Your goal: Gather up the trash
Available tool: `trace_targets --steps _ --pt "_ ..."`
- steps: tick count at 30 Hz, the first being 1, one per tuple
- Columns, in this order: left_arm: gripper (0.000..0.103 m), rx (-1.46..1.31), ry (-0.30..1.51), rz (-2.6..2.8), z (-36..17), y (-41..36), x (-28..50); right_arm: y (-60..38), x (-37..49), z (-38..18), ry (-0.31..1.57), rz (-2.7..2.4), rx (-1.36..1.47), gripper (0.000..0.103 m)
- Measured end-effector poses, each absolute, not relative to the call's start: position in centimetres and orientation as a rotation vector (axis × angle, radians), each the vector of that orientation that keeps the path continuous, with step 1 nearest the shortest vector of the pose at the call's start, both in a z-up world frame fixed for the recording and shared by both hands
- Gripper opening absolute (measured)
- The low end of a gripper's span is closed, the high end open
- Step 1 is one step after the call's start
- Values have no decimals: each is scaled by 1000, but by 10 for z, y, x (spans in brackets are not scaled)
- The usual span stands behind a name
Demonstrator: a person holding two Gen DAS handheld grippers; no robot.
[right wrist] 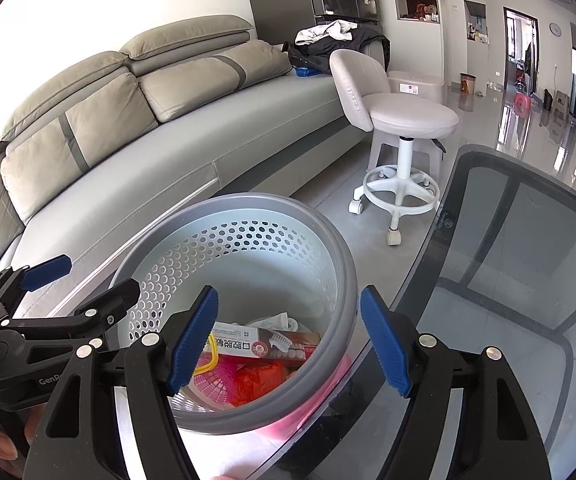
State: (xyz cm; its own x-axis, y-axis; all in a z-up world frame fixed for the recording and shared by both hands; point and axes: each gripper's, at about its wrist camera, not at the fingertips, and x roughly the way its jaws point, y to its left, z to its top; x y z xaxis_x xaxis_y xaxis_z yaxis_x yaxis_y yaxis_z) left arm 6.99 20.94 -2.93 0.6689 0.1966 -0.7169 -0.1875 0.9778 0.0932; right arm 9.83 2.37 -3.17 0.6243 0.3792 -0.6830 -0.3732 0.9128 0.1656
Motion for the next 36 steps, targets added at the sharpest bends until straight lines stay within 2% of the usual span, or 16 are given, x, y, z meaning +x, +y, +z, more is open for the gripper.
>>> trace_targets --steps 36 --pt "97 10 829 240 -29 210 69 21 95 -19 766 426 8 70"
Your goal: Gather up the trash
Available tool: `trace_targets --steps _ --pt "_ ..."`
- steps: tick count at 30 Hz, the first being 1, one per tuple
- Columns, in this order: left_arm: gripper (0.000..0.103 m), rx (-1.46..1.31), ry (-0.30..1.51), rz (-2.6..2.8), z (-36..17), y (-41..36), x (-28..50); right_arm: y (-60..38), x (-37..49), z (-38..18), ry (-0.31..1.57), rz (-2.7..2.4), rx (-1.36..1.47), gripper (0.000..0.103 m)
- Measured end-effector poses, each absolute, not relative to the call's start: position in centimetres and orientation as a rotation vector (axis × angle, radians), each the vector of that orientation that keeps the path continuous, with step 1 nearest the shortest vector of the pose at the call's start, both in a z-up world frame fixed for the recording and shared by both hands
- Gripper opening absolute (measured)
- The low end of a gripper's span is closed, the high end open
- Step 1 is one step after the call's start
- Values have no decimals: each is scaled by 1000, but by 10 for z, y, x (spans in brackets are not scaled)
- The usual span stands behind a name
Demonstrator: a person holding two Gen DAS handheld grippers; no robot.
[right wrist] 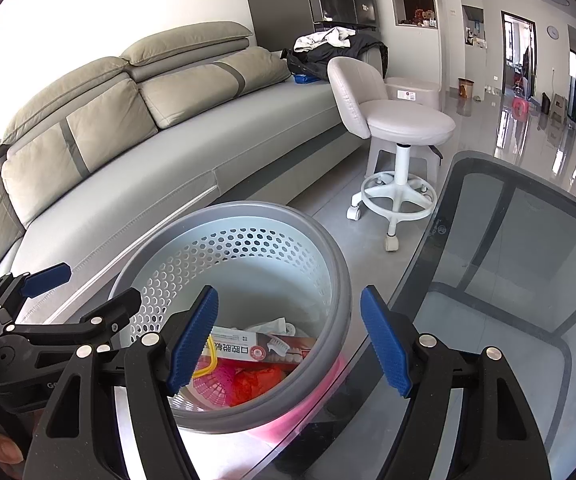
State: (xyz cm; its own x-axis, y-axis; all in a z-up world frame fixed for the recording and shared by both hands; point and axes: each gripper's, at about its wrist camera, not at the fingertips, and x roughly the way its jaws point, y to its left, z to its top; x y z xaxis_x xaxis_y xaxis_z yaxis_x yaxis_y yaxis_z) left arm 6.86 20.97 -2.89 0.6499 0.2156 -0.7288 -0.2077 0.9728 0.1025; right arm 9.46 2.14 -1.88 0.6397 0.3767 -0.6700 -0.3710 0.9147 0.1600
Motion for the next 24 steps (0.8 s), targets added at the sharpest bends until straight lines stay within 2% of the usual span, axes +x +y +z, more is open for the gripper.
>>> trace_targets --steps 24 --pt "97 17 825 275 -32 211 70 21 93 -20 766 428 7 70"
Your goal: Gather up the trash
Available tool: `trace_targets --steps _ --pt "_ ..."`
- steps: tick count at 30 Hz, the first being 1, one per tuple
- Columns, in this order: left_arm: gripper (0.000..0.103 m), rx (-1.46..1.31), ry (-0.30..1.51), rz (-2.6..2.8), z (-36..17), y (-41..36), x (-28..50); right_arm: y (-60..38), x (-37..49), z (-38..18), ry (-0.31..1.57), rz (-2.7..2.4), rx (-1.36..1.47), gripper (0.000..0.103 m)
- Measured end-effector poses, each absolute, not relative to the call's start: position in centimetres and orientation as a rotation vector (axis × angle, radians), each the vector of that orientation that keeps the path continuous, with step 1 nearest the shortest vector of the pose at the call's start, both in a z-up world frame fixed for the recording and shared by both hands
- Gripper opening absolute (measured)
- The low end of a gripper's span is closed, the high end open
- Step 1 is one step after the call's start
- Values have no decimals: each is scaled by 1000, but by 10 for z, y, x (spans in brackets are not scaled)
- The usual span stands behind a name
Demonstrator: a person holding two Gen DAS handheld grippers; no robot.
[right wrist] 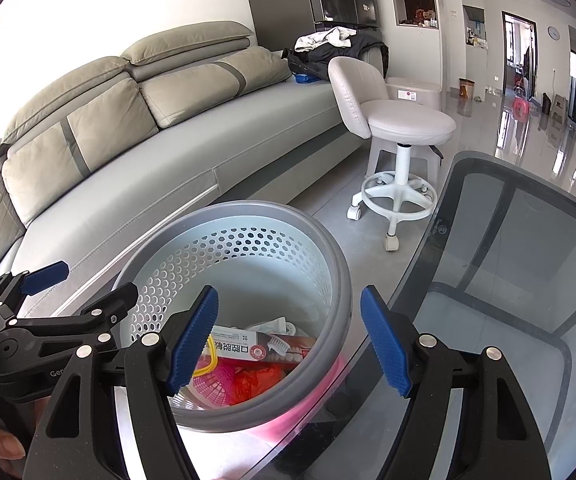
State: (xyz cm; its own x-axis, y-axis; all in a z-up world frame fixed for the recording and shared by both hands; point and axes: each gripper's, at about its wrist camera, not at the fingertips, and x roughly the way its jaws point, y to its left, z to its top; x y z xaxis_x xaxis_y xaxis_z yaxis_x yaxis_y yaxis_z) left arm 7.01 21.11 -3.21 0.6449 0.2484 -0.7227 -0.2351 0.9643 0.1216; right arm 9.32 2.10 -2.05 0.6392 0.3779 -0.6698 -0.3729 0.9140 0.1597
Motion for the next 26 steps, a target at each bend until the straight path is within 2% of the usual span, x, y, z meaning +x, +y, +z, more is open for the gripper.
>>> trace_targets --steps 26 --pt "97 26 820 274 -31 209 67 21 93 -21 766 428 9 70"
